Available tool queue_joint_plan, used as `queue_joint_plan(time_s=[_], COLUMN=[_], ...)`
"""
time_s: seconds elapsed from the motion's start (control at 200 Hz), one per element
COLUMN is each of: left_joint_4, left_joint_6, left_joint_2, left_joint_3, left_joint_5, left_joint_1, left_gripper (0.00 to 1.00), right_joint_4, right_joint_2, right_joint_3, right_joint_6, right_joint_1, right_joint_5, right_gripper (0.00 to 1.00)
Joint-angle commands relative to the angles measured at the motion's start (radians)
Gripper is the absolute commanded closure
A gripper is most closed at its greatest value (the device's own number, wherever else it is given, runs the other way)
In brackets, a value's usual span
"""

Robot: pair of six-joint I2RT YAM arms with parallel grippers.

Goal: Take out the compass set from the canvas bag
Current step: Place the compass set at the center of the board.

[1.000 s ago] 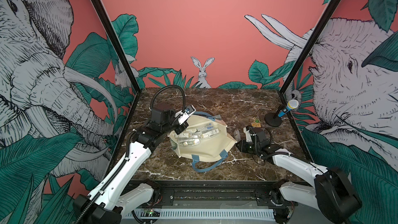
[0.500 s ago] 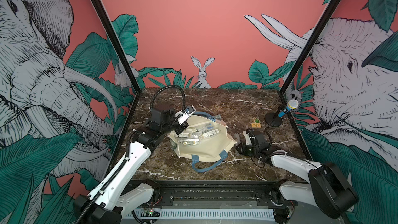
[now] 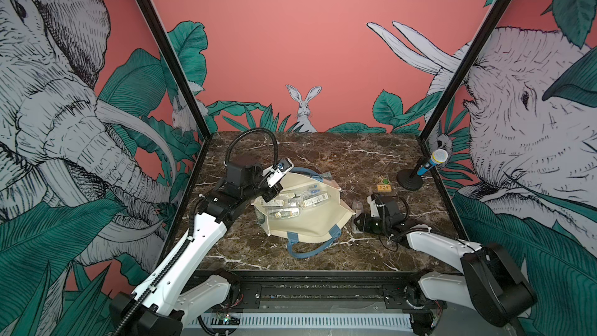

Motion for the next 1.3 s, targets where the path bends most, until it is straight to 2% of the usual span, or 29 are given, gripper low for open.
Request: queue_joint_plan(time_s=[0.0,0.435,0.745,1.045,1.165,1.295], left_joint_4=[0.066,0.062,0.058,0.061,0.058,0.043], left_joint_6=[0.016,0.013,0.012,0.006,0.003,0.004], left_joint_2=[-0.041,-0.043,-0.046,-0.046,-0.047,-0.050], left_joint_3=[0.001,-0.002,-0.003,-0.006,-0.003,0.007], left_joint_5=[0.030,0.038,0.041,0.050,0.054,0.055], left_joint_1=[0.003,0.004,0.004,0.004,0.004,0.003], left_gripper=[1.00,1.00,1.00,1.00,1.00,1.00], right_joint_4=[-0.012,-0.002,0.077,0.068,-0.049,-0.265], right_joint_2=[-0.007,0.057,0.174,0.158,0.094,-0.042], right_joint_3=[-0.006,0.061,0.121,0.117,0.164,0.282], right_joint_6=[-0.010,-0.042,-0.051,-0.050,-0.097,-0.243], right_joint_1=[-0.007,-0.018,-0.022,-0.025,-0.026,-0.024], right_joint_5=[0.018,0.035,0.018,0.017,0.024,0.030], right_gripper=[0.51,0.42,0.44,0.45,0.45,0.47])
